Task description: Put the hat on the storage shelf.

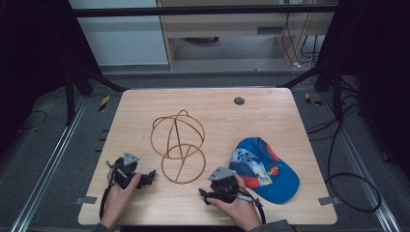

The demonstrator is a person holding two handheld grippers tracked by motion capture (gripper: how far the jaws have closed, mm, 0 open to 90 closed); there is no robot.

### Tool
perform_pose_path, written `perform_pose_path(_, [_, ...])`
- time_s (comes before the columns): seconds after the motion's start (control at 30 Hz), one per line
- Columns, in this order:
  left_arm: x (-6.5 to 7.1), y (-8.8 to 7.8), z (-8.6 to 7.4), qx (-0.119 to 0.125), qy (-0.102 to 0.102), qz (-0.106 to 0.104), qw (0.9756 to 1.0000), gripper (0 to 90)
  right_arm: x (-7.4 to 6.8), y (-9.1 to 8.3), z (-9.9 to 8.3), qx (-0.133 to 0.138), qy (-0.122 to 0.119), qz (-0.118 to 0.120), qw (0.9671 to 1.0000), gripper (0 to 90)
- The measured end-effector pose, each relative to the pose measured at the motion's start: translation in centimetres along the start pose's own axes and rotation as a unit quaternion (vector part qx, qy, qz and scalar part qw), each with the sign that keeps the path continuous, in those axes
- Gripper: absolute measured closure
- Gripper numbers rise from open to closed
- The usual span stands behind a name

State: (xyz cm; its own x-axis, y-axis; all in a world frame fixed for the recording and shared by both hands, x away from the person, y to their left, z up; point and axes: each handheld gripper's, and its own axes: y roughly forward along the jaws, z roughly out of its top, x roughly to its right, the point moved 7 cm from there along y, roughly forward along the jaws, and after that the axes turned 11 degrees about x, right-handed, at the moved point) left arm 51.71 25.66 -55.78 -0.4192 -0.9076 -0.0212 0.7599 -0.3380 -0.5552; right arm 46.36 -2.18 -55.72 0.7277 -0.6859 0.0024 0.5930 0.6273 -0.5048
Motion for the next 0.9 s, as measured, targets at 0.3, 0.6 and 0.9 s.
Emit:
perform_pose_path(0.3, [0.1, 0.0, 0.0, 0.001, -0.001, 0.000, 1.0000, 0.0, -0.5, -1.6, 1.3, -0.008, -0.028, -0.009, 0.9995, 11.6])
perform_pose_path(0.6, [0.1, 0.0, 0.0, 0.001, -0.002, 0.002, 1.0000, 0.0, 0.2, -4.4, 2.9, -0.031, -0.053, -0.002, 0.9981, 9.4])
perform_pose_path(0.9, [0.2, -0.1, -0.1, 0.000, -0.003, 0.003, 1.0000, 0.0, 1.1, -5.3, 3.3, -0.039, -0.047, 0.005, 0.9981, 8.6])
